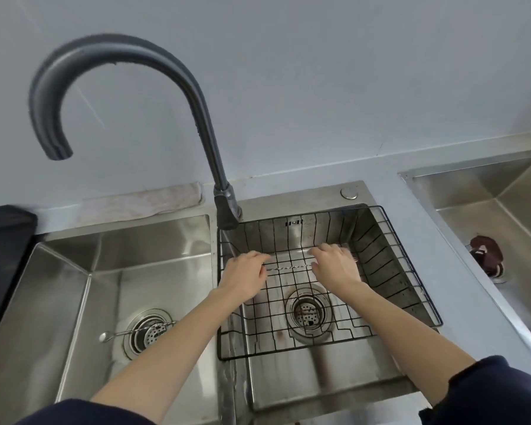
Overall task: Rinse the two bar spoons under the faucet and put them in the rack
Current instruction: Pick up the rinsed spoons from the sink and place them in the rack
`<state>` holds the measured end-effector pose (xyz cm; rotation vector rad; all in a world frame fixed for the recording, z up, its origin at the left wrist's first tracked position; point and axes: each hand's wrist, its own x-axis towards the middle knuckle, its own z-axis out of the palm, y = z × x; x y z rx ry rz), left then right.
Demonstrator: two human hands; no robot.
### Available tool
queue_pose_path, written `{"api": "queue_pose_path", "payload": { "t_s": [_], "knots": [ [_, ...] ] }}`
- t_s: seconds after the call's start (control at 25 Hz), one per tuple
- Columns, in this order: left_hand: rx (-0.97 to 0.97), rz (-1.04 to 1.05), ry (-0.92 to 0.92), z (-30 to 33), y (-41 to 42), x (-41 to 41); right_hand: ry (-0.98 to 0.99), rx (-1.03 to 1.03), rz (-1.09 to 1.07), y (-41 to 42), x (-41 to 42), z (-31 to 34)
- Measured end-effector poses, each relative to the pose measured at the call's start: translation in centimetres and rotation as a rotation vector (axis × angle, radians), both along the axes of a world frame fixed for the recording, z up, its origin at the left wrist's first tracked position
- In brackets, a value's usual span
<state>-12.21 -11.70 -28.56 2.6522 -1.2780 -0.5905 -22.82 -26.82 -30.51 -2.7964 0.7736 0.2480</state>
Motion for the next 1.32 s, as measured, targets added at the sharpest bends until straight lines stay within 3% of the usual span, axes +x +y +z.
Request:
{"api": "queue_pose_path", "payload": {
  "t_s": [0.28, 0.6, 0.92, 1.32],
  "knots": [
    [-0.064, 0.069, -0.107, 3.9, 6.6, 0.4, -0.059, -0.037, 0.111, 6.3, 0.5, 4.5],
    [0.026, 0.193, -0.137, 5.0, 17.2, 3.2, -0.139, -0.016, 0.253, 15.8, 4.6, 6.7],
    [0.1, 0.249, -0.087, 3.3, 25.3, 7.6, -0.079, 0.005, 0.328, 23.6, 9.8, 4.6],
    [0.195, 0.244, 0.108, -3.1, 28.0, 11.4, 0.131, 0.084, 0.295, 26.8, 13.8, -1.5]
  ]
}}
